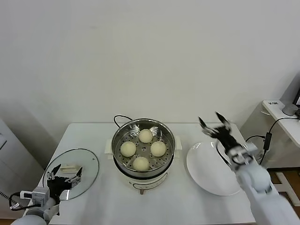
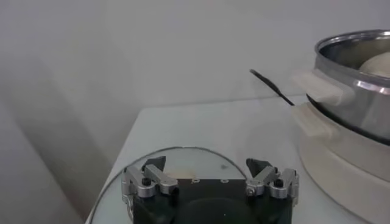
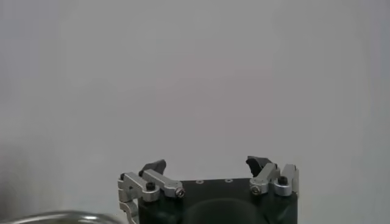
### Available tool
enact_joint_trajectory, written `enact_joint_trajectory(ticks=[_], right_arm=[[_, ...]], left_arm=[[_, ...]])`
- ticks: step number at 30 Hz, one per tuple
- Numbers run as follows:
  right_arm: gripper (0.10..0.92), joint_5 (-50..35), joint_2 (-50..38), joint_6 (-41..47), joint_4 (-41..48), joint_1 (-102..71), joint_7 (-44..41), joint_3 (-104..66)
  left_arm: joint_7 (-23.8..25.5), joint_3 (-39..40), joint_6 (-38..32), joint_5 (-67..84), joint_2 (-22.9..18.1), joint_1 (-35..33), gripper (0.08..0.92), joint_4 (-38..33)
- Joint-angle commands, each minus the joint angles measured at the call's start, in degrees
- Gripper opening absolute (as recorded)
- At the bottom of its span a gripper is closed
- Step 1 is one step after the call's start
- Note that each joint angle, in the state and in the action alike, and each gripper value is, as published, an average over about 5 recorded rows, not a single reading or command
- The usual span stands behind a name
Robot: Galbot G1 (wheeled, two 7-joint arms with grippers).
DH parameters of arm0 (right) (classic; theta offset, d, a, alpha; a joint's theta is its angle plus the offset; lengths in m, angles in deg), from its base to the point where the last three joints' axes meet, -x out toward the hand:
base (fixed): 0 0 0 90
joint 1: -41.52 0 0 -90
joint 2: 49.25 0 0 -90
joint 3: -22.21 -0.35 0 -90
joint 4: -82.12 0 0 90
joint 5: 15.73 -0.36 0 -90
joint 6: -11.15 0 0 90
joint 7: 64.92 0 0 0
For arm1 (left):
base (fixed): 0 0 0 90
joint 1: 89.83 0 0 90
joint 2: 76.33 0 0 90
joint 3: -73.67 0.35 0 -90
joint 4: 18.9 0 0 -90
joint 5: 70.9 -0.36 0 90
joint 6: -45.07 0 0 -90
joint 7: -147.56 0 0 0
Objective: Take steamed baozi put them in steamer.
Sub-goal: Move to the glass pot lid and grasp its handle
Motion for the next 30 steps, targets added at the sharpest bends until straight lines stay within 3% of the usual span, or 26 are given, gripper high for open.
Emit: enact_joint_trajectory(ticks=[1, 8, 15, 30], right_arm=[[0.823, 9.0, 14.8, -3.8, 0.2, -15.0, -0.8, -18.0], [0.823, 10.9, 15.5, -3.3, 1.9, -13.5, -1.3, -17.0], [0.823, 12.2, 15.4, -2.4, 3.4, -11.3, -1.1, -15.1], [0.823, 13.6, 15.7, -2.1, 4.4, -9.9, -0.9, -13.4]], left_arm=[[4.0, -0.1, -10.4, -35.1, 0.1, -0.7, 0.823, 6.6], [4.6, -0.2, -19.0, -62.7, -1.3, -2.3, 0.823, 12.9], [-0.7, -0.9, -25.5, -89.3, -4.9, 0.6, 0.823, 22.6], [-9.3, -2.0, -25.6, -104.1, -8.9, 10.5, 0.823, 33.3]])
